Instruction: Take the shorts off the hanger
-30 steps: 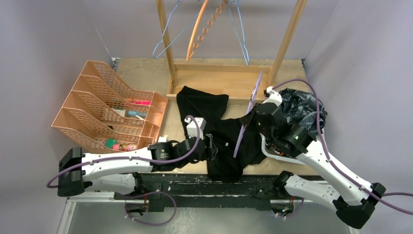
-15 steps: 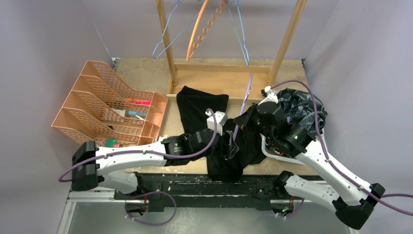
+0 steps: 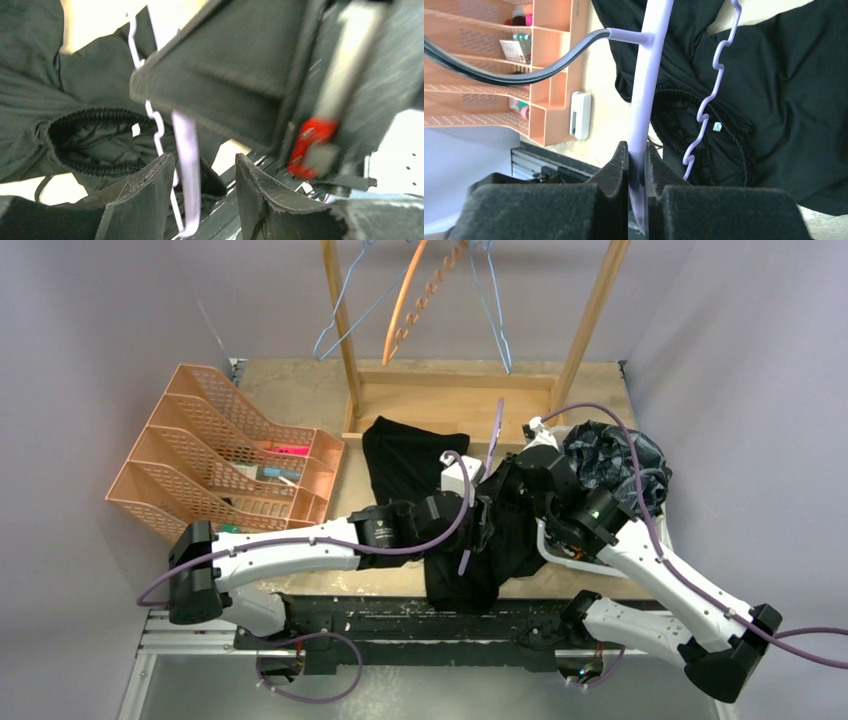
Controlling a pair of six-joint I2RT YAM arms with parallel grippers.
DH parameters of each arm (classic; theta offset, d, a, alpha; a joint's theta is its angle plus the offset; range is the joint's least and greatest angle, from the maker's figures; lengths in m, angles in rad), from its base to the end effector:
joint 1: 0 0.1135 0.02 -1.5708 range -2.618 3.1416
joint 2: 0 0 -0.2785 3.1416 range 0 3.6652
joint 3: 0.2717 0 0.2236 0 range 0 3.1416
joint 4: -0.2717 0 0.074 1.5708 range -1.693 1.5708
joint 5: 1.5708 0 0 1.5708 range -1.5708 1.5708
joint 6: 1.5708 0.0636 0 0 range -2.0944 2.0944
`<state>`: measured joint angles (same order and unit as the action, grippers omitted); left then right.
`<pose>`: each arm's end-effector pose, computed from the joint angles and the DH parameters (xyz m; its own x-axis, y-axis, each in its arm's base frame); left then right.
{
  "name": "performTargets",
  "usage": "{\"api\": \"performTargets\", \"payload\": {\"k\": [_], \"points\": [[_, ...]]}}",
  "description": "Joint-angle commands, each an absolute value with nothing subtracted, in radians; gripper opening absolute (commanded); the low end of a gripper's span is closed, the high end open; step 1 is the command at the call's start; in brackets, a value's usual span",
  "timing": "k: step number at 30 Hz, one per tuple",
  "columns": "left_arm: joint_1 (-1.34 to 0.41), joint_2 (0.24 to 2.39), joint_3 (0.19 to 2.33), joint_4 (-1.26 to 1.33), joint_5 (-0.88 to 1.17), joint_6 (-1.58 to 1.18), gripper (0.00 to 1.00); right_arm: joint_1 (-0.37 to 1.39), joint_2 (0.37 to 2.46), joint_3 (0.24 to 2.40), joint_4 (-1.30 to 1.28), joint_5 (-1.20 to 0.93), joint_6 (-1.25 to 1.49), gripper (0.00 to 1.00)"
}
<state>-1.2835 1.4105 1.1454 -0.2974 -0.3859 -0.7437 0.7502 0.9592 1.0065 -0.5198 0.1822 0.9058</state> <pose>0.1112 -0.2920 0.3190 -0.6517 -0.0080 -0.7585 0.4852 0.7642 -0.4250 0.1498 0.1238 0.3495 -0.6402 0.4613 -0.6143 -0.0789 0.7560 0.6498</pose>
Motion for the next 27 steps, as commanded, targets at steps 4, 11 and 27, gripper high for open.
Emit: {"api": "performTargets", "payload": {"k": [4,11,27], "points": [[-1.277,1.491,1.325,-0.360,-0.480,-0.708,0.25,0.746,0.947,1.046,-0.467,0.147,0.879,0.00],[-1.274,1.489,1.296,-0.356,-0.472,-0.728,0.00,0.746,0.946,1.049,-0.474,0.144,0.877,0.00],[-1.217,1.439,1.277,-0.303,-0.423,-0.857,0.00,0.746,0.784,0.985,-0.471,0.184,0.904,0.62]]}}
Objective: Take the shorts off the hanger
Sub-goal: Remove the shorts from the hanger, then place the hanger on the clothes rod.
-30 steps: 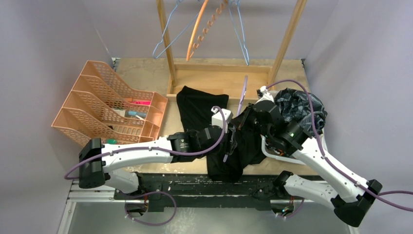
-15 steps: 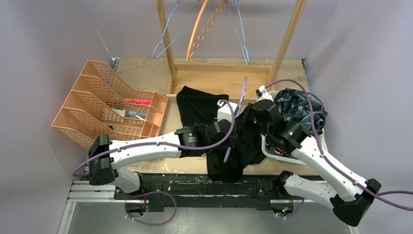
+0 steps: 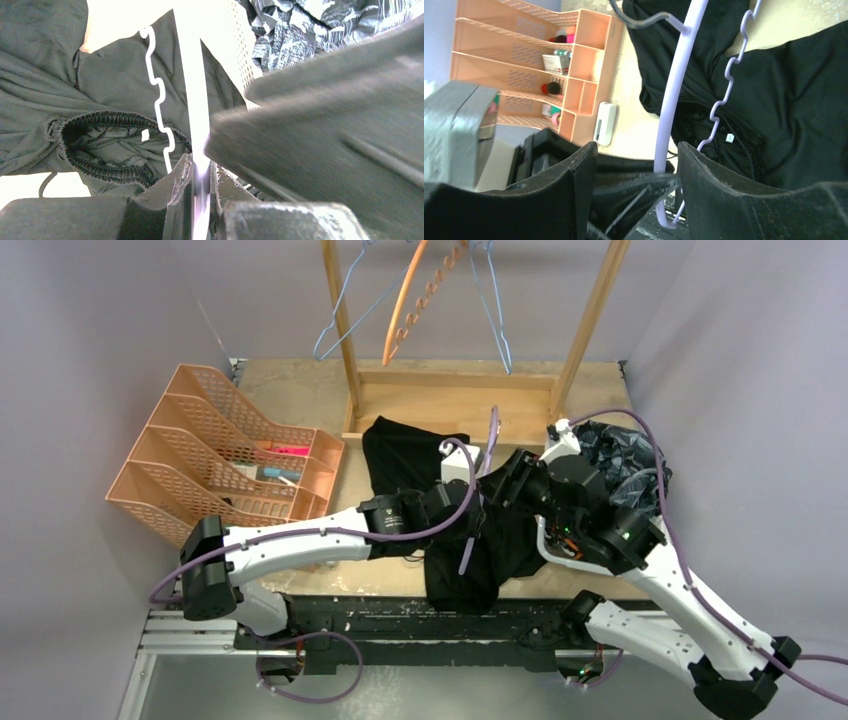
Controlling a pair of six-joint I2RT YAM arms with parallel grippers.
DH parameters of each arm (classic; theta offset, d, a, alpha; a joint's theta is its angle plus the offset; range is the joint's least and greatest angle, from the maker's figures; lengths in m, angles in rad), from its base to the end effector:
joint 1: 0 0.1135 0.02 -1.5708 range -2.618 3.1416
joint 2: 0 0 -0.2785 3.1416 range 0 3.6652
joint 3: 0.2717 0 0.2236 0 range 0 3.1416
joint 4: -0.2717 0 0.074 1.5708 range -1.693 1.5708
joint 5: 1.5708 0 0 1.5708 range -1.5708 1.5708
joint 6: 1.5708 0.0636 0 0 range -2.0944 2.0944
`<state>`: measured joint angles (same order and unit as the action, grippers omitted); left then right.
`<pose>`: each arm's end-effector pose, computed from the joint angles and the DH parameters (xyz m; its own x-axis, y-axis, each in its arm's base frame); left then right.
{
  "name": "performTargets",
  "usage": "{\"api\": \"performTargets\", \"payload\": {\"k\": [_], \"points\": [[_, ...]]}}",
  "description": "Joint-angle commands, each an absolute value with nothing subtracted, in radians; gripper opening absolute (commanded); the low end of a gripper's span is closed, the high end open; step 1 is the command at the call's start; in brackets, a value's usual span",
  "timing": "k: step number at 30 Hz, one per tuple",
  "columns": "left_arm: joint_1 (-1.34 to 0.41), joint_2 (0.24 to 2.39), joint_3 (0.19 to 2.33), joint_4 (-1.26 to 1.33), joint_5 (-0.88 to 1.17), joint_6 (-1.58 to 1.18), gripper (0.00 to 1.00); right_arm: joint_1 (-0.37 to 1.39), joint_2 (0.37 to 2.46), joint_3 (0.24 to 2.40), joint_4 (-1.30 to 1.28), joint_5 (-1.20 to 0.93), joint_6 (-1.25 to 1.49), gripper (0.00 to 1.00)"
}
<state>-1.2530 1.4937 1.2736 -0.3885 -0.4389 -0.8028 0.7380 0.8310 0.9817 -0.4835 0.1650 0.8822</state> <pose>0.1287 -0.3048 0.3275 -0.6643 -0.0644 -0.7447 0.3932 0.8172 -0.4214 0.1294 0.1036 0.3662 -0.5773 0.5045 -0.6420 -0.1621 0.6998 0.6957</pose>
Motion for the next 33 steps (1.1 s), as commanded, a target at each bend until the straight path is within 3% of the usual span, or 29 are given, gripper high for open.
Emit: {"api": "performTargets", "payload": {"k": [1,8,13,16,26,33], "points": [[-1.207,1.430,1.275,-0.292,-0.417,-0.863,0.00,0.746,0.765,0.979,-0.487,0.191,0.910,0.62],[-1.115,1.415,1.287,-0.266,-0.379,-0.955,0.00,0.746,0.617,0.863,-0.478,0.074,0.808,0.62],[-1.108,1.417,1.292,-0.237,-0.377,-1.026,0.00,0.746,0.527,0.717,-0.277,-0.211,0.724,0.61],[-1.108,1.421,1.304,-0.219,-0.368,-1.059,0.00,0.747,0.552,0.689,-0.190,-0.250,0.708,0.61],[-1.107,1.430,1.340,-0.296,-0.435,-1.136,0.00,0.760,0.807,0.841,-0.365,0.068,0.586,0.59],[-1.108,1.438,1.372,-0.349,-0.513,-1.214,0.00,0.866,0.919,0.898,-0.405,0.219,0.569,0.60]]}}
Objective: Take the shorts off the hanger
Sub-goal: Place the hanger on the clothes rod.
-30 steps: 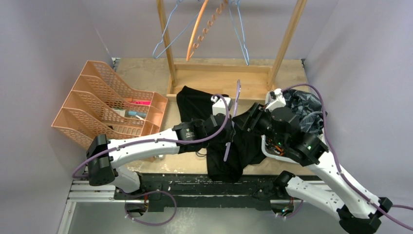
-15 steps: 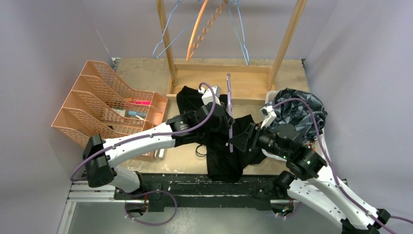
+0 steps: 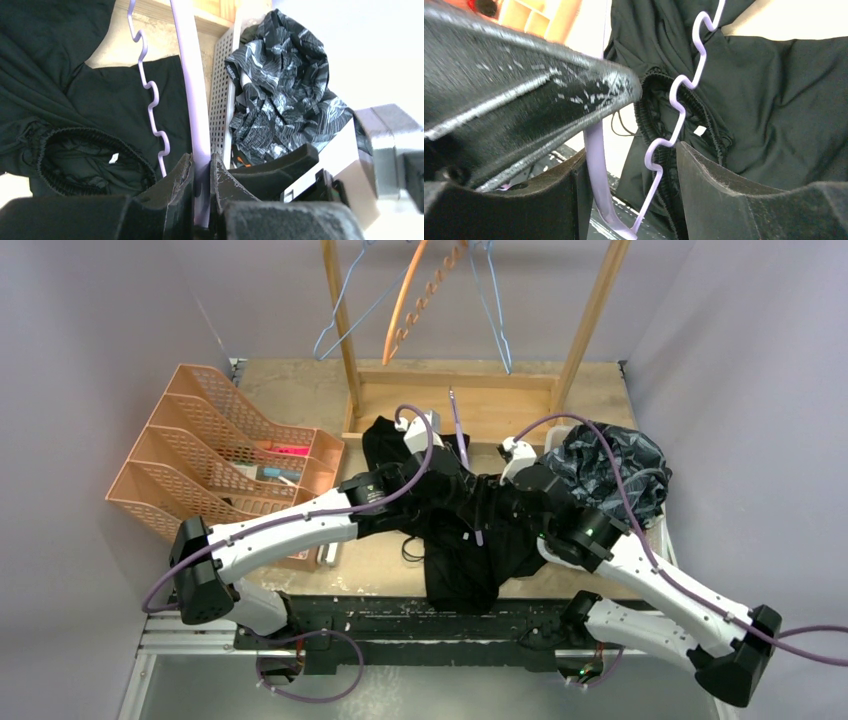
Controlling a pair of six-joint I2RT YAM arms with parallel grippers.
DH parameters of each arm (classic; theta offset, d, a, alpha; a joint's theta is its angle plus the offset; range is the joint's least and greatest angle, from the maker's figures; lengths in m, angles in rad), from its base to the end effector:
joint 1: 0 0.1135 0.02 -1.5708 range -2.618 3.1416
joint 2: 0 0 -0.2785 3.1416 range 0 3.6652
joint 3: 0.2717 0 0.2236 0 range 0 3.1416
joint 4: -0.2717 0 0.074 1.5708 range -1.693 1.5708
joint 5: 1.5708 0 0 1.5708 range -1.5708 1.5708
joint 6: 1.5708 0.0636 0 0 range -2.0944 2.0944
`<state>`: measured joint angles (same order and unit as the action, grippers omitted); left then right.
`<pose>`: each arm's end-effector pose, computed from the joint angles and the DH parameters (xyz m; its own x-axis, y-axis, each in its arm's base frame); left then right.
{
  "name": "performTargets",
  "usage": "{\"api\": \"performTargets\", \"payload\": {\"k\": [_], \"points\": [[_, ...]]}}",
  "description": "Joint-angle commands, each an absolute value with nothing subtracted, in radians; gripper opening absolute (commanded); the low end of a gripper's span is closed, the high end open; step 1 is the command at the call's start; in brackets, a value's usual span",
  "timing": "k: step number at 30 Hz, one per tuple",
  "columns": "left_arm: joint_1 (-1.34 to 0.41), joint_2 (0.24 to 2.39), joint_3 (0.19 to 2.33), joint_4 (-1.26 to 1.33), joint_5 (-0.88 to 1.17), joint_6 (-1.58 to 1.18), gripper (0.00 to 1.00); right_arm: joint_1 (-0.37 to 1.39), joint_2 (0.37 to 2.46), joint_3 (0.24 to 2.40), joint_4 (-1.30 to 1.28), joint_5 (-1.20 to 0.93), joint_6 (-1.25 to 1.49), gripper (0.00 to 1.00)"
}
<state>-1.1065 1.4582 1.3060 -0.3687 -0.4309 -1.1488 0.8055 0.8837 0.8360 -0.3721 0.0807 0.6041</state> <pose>0.1693 -0.2787 0.3513 -0.6844 -0.4844 -0.5449 0.0630 0.7053 -0.7061 0.1331 0.1312 0.3225 -0.6117 0.1805 -0.7702 -0.3892 0.7789 0.4917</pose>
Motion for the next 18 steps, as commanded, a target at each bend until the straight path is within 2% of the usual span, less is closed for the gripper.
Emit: {"api": "performTargets", "payload": {"k": [1,6,12,15,16,18], "points": [[-1.108,1.435,1.373,-0.357,-0.527,-1.225,0.00,0.887,0.934,0.905,-0.419,0.249,0.576,0.58],[-1.108,1.431,1.382,-0.369,-0.566,-1.271,0.00,0.939,0.930,0.875,-0.375,0.321,0.589,0.39],[-1.107,1.434,1.368,-0.367,-0.569,-1.301,0.00,0.946,0.878,0.852,-0.335,0.351,0.572,0.01],[-1.107,1.433,1.360,-0.348,-0.562,-1.303,0.00,0.947,0.866,0.848,-0.344,0.370,0.575,0.00],[-1.107,1.432,1.356,-0.339,-0.556,-1.295,0.04,0.947,0.868,0.854,-0.357,0.377,0.579,0.00],[-1.107,1.425,1.347,-0.320,-0.546,-1.273,0.24,0.947,0.879,0.865,-0.396,0.391,0.600,0.00]]}}
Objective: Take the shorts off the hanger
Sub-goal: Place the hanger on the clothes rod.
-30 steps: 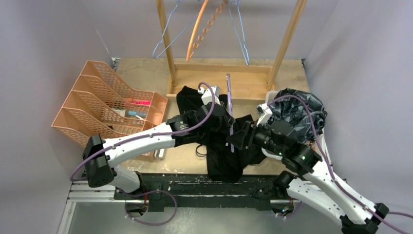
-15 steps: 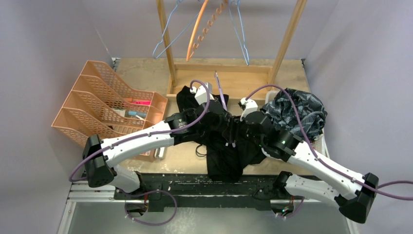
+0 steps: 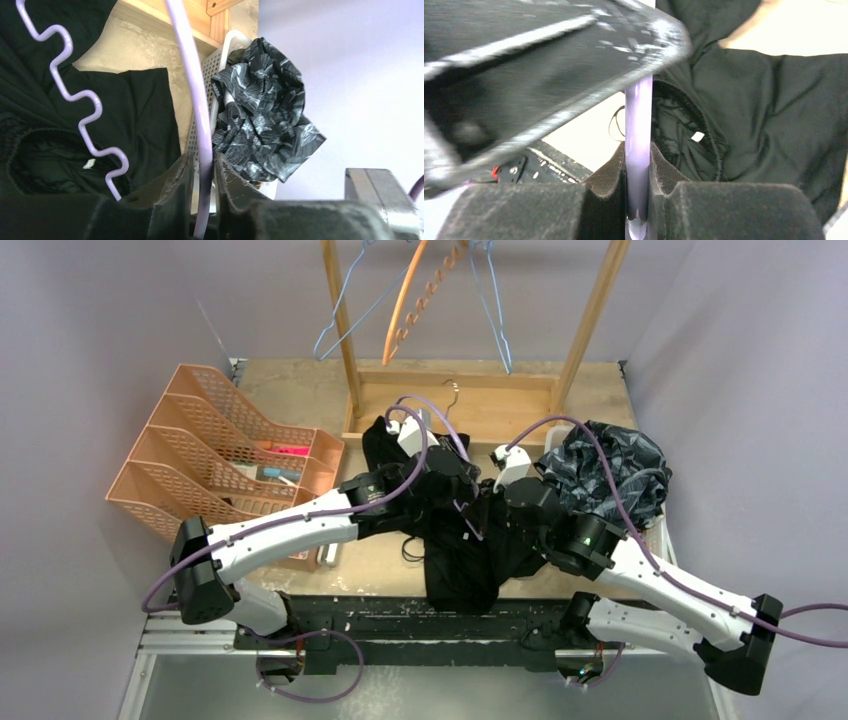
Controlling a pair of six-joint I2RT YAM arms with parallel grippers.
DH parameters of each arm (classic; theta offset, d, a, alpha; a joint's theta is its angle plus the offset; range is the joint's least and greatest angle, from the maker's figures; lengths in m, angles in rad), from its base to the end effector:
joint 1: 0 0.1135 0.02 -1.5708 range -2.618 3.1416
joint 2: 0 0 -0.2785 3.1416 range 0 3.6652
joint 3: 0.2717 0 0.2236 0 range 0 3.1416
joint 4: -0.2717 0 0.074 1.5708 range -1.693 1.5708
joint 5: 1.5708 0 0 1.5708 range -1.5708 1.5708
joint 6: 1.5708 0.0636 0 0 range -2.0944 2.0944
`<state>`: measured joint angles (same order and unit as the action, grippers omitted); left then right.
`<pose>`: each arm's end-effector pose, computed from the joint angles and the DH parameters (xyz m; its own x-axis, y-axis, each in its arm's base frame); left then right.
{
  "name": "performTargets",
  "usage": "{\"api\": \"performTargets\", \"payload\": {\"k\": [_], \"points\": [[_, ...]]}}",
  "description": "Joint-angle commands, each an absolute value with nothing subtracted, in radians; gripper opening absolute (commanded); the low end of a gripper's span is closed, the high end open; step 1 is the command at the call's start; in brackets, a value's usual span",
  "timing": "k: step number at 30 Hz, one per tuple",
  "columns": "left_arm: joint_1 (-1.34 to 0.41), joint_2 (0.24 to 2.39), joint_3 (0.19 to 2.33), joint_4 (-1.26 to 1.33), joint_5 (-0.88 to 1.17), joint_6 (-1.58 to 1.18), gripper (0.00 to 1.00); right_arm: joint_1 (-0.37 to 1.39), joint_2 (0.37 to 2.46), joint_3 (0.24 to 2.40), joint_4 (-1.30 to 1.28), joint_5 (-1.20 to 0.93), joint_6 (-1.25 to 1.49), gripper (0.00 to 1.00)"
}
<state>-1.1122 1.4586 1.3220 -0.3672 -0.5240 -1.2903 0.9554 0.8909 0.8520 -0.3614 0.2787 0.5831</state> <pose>0.1717 -0.2759 0.3581 -0.6188 -0.6260 -0.4745 -0.0441 0.6308 -0.7747 0.1222 0.1425 0.3290 -0.5395 0.1539 -0.8278 -0.4093 0.8112 0.4176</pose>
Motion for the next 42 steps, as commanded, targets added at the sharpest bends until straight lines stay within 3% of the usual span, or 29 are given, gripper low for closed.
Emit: {"api": "performTargets", "payload": {"k": [1,3,6,14,19,30,37,42], "points": [[-1.107,1.418,1.340,-0.313,-0.545,-1.268,0.37,0.947,0.885,0.869,-0.416,0.396,0.612,0.00],[-1.107,1.398,1.314,-0.307,-0.548,-1.257,0.56,0.946,0.895,0.873,-0.459,0.402,0.660,0.00],[-1.105,1.352,1.256,-0.310,-0.562,-1.244,0.68,0.946,0.894,0.869,-0.553,0.411,0.776,0.00],[-1.104,1.211,1.136,-0.345,-0.638,-1.244,0.71,0.946,0.819,0.908,-0.727,0.539,0.938,0.00],[-1.104,1.169,1.128,-0.447,-0.699,-1.189,0.73,0.946,0.866,1.076,-0.879,0.694,0.941,0.00],[-1.104,1.058,0.964,-0.500,-0.687,-1.256,0.75,0.936,0.894,1.265,-0.846,0.832,0.692,0.00],[-1.104,1.025,0.946,-0.483,-0.684,-1.250,0.75,0.731,0.941,1.337,-0.656,0.604,0.325,0.00],[-1.104,1.029,0.973,-0.509,-0.675,-1.226,0.75,0.654,1.029,1.451,-0.629,0.495,0.227,0.00]]}}
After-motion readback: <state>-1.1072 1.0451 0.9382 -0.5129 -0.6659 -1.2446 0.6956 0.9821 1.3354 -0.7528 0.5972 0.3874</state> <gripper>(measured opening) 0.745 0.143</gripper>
